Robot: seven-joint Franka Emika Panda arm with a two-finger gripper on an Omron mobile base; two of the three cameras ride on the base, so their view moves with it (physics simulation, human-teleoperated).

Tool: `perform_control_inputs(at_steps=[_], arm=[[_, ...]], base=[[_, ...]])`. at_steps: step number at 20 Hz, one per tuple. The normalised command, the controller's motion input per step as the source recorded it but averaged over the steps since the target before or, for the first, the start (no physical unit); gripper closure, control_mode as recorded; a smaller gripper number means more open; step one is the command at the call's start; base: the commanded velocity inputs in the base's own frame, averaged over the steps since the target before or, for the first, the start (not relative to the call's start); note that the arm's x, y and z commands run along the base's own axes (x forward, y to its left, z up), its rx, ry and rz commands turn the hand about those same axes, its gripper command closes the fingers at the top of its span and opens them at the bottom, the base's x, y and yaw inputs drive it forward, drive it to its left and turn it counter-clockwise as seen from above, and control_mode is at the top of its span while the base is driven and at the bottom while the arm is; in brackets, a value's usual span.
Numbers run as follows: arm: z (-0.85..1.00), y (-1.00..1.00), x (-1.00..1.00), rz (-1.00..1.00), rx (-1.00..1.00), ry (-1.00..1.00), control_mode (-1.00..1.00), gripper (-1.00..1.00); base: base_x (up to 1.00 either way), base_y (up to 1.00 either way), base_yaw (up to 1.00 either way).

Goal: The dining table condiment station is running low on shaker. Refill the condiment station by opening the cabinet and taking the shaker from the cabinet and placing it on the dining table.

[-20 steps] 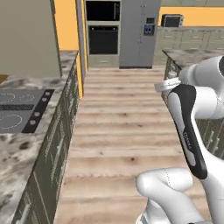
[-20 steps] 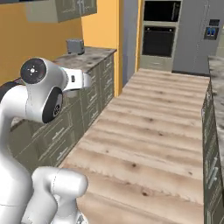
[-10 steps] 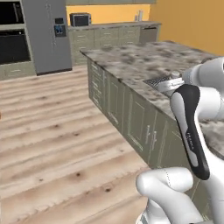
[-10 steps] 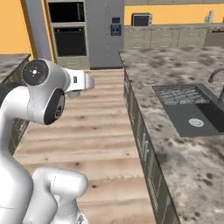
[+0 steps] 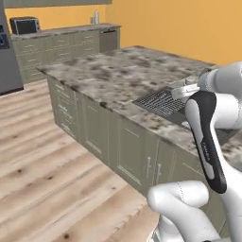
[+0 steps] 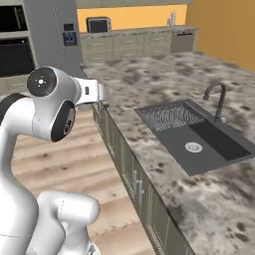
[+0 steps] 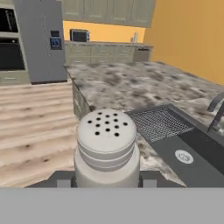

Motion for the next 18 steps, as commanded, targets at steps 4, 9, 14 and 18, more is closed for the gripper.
perform_control_inputs(at_steps=[4, 9, 14, 18], arm=[[0.00, 0.00, 0.00, 0.00, 0.00, 0.00, 1.00, 1.00], [0.00, 0.00, 0.00, 0.00, 0.00, 0.00, 1.00, 1.00], [0.00, 0.00, 0.00, 0.00, 0.00, 0.00, 1.00, 1.00], [0.00, 0.00, 0.00, 0.00, 0.00, 0.00, 1.00, 1.00]], base=[[1.00, 0.29, -0.56], [0.98, 0.74, -0.62], [0.78, 0.83, -0.69], [0.51, 0.68, -0.70]])
